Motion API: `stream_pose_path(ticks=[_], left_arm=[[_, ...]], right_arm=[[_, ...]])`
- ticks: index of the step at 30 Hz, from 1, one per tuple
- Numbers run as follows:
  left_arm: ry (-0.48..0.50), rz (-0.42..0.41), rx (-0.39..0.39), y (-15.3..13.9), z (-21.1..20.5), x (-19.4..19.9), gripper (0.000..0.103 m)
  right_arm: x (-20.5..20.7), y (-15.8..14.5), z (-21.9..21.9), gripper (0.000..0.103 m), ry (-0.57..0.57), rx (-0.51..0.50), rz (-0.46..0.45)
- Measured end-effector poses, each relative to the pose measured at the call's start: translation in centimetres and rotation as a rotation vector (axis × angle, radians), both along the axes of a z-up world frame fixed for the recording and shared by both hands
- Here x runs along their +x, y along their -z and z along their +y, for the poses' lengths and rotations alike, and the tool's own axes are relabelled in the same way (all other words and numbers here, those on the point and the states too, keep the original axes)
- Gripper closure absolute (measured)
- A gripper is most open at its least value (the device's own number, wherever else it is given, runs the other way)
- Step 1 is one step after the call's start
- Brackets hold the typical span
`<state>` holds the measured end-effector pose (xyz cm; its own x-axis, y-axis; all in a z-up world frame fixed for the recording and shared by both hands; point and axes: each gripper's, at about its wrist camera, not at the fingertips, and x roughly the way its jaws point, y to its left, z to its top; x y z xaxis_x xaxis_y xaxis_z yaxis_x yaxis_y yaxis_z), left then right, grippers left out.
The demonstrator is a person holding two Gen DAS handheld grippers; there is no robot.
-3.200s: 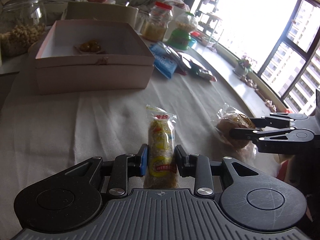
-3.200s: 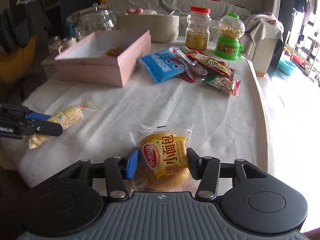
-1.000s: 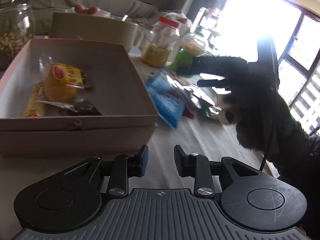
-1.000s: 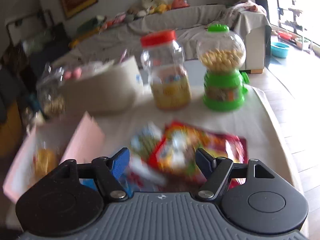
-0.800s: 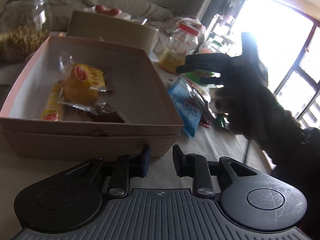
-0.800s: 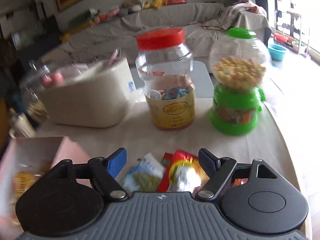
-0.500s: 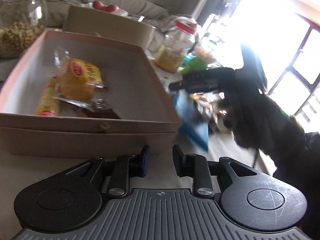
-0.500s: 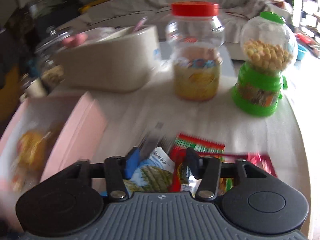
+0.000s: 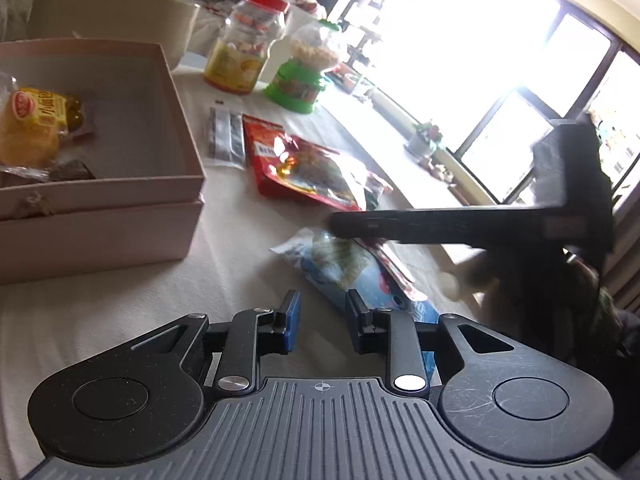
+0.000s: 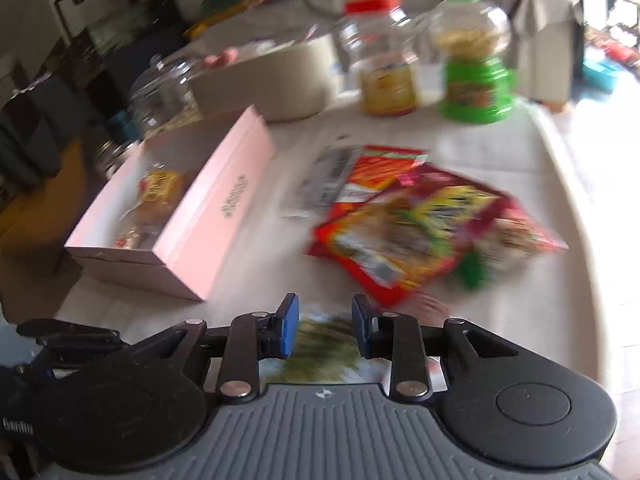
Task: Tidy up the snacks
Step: 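Move the right tool over the blue packet and brown swirl lollipop, then grasp the red snack bag with yellow label using the left tool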
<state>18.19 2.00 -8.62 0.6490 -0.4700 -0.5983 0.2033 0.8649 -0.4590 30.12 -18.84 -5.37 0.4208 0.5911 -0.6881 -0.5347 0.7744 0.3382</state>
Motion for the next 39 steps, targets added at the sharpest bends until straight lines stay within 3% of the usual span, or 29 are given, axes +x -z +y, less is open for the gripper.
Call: stream_pose_path(ticks=[2,4,8,11,13,19,22,25,30,32,36,39], left_arm=[[0.004,0.008,-0.004,0.0,-0.5,0.1,0.074],[0.011,0.016,-0.015,0.1,-1.0,0.2,0.074],[0.023,0.026,-0.01,0.1,-2.0,0.2,0.074],[0.016,0.033,0.002,0.1,-2.3,0.3,0.074],[-0.003,0.036,0.015,0.2,-2.2,0.7,0.074],[-0.068,0.02,0.074,-0.3,-1.5,0.2,0.074],[-0.081,0.005,0.079,-0.8,-1.3,-0.1,0.074],[-0.077,-0.009,0.094,-1.2,-1.4,-0.2,0.074],[-0.049,-0.032,0.126,-1.7,-2.1,0.2,0.074],[-0.026,-0.056,0.145,-2.6,-2.6,1.2,0.074],[-0.003,-0.12,0.194,-5.0,-4.1,5.8,0.074],[0.0,-0.065,0.144,-5.2,-4.4,11.0,0.074]], right_arm=[[-0.9,-0.2,-1.7,0.069,0.042,-0.003,-0.052],[-1.8,-0.1,-2.8,0.057,0.087,-0.056,-0.106],[-2.6,1.5,-4.1,0.057,0.135,-0.124,-0.087],[-3.2,1.9,-5.1,0.063,0.162,-0.079,-0.067],[-4.0,1.9,-5.5,0.068,0.136,-0.022,-0.031],[-7.3,1.3,-3.2,0.068,-0.02,0.055,0.006],[-8.5,1.1,-2.0,0.068,-0.086,0.049,-0.003],[-8.9,1.0,-1.4,0.068,-0.083,0.022,-0.024],[-8.2,1.1,-2.8,0.068,0.057,-0.065,-0.105],[-7.7,1.2,-3.8,0.063,0.128,-0.086,-0.128],[-5.9,0.9,-6.0,0.059,0.233,-0.001,-0.122],[-3.6,0.5,-6.6,0.059,0.284,0.072,-0.146]])
